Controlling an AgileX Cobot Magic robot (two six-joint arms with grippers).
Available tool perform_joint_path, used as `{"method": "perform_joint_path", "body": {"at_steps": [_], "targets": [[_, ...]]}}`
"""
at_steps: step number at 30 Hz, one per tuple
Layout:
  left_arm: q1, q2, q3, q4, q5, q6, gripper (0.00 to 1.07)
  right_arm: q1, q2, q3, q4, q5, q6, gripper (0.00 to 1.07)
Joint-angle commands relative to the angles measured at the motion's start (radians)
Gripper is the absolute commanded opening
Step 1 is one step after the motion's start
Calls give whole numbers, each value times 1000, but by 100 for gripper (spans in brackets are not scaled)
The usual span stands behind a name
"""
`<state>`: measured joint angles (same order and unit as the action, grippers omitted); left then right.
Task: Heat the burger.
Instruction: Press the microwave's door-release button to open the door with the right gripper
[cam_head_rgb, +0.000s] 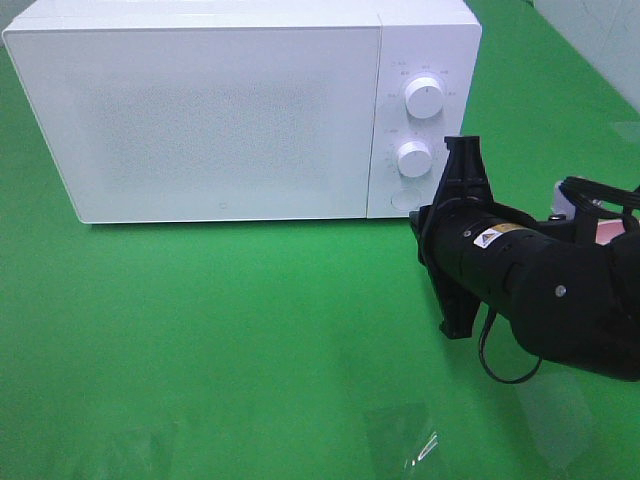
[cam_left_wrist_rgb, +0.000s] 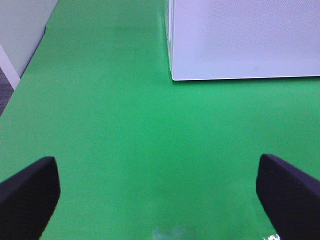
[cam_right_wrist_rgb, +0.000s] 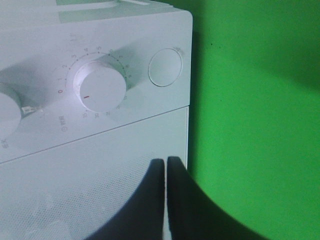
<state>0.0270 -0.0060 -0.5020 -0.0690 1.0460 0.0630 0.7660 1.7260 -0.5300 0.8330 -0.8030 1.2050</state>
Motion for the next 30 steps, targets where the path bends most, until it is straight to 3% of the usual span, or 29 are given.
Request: {"method": "perform_joint_path", "body": {"at_steps": [1,30], "targets": [[-6,-19,2,-5,-7,-5,100,-40,29,-29,-79,21,55,0],[-6,-19,2,-5,-7,-5,100,-220,285,-261,-216,47,159,0]]}}
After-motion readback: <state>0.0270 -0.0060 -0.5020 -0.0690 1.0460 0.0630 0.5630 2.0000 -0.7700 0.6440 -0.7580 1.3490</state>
